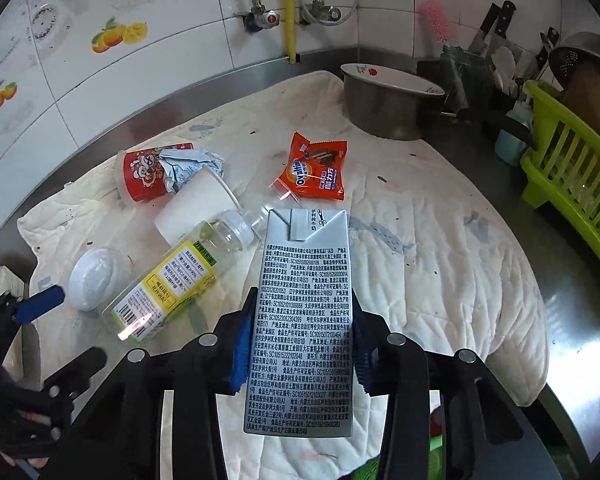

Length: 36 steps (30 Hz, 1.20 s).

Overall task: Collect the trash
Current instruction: 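Grasp the white milk carton with the right tool while the left tool grasps the clear bottle, then carry the carton and bottle to the green basket and release both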

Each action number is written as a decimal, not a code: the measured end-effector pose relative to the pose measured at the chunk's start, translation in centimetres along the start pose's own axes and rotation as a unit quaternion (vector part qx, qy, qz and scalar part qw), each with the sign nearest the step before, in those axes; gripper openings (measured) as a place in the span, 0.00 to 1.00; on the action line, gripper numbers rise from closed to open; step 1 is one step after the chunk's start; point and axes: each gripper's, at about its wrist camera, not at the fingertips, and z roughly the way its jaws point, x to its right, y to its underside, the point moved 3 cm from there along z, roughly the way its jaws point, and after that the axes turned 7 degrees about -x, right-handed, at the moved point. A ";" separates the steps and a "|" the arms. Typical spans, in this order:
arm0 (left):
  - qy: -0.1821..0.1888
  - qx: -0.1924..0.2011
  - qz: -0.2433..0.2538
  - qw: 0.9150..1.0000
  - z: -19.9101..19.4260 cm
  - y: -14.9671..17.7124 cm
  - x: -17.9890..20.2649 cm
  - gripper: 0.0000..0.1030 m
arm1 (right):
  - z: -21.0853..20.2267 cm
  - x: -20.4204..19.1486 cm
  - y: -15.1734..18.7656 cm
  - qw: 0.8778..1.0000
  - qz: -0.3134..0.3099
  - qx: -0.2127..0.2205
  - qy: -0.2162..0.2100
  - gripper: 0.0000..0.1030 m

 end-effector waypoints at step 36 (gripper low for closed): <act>0.055 -0.068 0.012 0.996 5.4 -2.1 1.6 0.44 | -8.2 7.2 13.8 0.998 0.034 0.016 0.041 0.38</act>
